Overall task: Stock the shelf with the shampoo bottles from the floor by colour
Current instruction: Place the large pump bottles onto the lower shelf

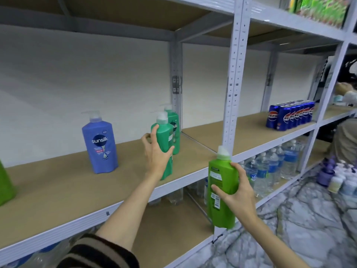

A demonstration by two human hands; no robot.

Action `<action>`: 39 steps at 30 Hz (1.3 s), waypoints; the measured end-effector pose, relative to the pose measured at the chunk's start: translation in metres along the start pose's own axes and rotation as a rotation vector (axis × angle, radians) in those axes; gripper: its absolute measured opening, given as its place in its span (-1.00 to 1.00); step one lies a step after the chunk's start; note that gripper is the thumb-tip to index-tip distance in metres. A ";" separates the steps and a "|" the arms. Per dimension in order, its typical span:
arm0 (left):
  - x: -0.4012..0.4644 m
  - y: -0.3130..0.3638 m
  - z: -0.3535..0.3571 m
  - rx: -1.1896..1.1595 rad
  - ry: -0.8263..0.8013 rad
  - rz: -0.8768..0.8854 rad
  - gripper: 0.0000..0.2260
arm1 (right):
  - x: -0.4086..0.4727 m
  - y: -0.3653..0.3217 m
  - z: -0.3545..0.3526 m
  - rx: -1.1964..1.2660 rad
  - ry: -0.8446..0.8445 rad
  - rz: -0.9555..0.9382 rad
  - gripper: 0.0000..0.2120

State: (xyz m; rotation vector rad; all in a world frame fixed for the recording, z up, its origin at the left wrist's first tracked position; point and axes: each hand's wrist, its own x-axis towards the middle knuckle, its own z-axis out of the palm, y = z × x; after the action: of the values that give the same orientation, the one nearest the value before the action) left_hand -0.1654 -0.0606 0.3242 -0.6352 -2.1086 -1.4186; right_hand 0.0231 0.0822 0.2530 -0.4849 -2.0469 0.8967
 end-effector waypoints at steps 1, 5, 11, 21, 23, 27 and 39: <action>0.005 0.000 0.005 0.001 0.004 -0.010 -0.25 | 0.002 0.003 0.000 0.000 -0.005 -0.002 -0.23; 0.016 0.002 0.022 0.026 -0.019 -0.016 -0.25 | 0.010 0.013 -0.002 0.010 -0.010 -0.024 -0.24; 0.009 -0.008 0.015 0.070 -0.096 -0.017 -0.20 | 0.013 0.013 -0.002 0.049 0.028 -0.033 -0.25; -0.039 -0.066 -0.100 0.259 -0.179 -0.052 -0.44 | 0.010 -0.044 0.029 0.180 -0.042 -0.155 -0.28; -0.067 -0.095 -0.156 0.417 -0.080 -0.127 -0.57 | 0.006 -0.067 0.044 0.242 -0.068 -0.194 -0.27; -0.113 -0.141 -0.265 0.652 0.115 -0.206 -0.50 | -0.004 -0.116 0.081 0.341 -0.106 -0.261 -0.27; -0.134 -0.187 -0.390 0.952 -0.057 -0.425 -0.27 | -0.058 -0.268 0.209 0.549 -0.293 -0.346 -0.30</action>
State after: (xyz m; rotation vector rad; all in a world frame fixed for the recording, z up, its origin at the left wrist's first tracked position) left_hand -0.1211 -0.5021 0.2328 0.1622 -2.6978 -0.4072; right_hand -0.1178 -0.2215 0.3366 0.3052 -1.9370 1.3019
